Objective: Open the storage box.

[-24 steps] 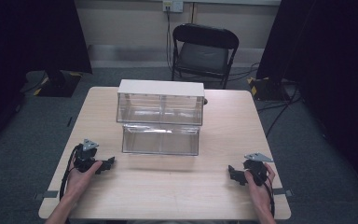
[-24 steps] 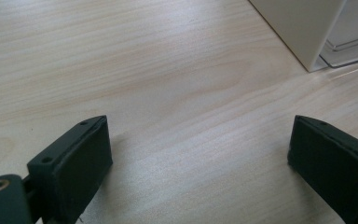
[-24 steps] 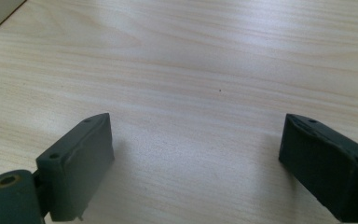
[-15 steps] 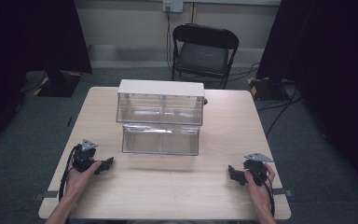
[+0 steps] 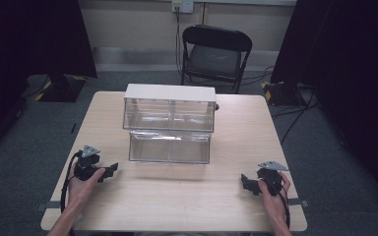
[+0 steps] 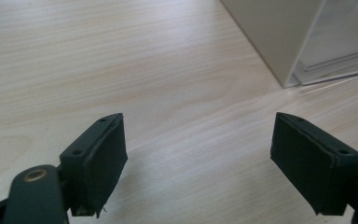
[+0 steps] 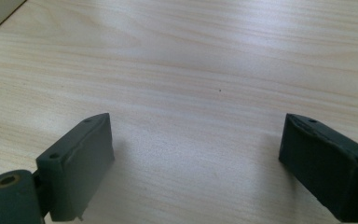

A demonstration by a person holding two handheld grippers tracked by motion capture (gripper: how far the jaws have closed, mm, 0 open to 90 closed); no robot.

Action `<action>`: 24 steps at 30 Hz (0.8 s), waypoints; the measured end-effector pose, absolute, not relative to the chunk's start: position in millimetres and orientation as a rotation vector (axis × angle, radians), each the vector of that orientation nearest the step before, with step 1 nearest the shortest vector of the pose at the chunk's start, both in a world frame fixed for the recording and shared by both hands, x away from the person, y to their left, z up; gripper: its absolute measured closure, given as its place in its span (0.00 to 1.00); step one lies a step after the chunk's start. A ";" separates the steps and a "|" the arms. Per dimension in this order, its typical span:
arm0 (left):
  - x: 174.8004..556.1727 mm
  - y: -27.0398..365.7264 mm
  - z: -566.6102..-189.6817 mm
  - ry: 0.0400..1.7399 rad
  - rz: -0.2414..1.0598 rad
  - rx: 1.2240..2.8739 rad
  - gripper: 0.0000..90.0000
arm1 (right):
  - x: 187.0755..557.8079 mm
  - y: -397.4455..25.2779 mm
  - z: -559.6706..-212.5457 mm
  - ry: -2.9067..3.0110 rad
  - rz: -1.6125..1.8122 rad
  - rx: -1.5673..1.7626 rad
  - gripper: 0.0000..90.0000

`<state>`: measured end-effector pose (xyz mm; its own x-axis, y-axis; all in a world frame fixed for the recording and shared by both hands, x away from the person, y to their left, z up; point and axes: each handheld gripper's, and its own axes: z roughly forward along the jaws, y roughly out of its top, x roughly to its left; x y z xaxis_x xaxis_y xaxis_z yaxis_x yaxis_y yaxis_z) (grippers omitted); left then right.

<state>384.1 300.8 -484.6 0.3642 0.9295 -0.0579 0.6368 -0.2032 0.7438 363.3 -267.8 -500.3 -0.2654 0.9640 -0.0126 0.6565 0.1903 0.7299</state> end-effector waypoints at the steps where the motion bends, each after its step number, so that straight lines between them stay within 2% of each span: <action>1: 383.6 300.1 -483.9 1.347 0.530 1.930 0.21 | 363.3 -267.8 -500.3 1.996 0.854 1.512 0.10; 16: 373.5 277.5 -472.8 1.187 0.500 1.910 0.20 | 363.3 -267.8 -500.3 1.995 0.854 1.512 0.10; 24: 372.5 267.8 -470.1 1.158 0.470 1.910 0.19 | 363.3 -267.8 -500.3 1.996 0.854 1.512 0.10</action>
<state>372.5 267.8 -470.1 0.5041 0.8579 -0.0990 0.5459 -0.2277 0.8063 363.3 -267.8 -500.3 -0.2654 0.9641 -0.0123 0.6566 0.1901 0.7299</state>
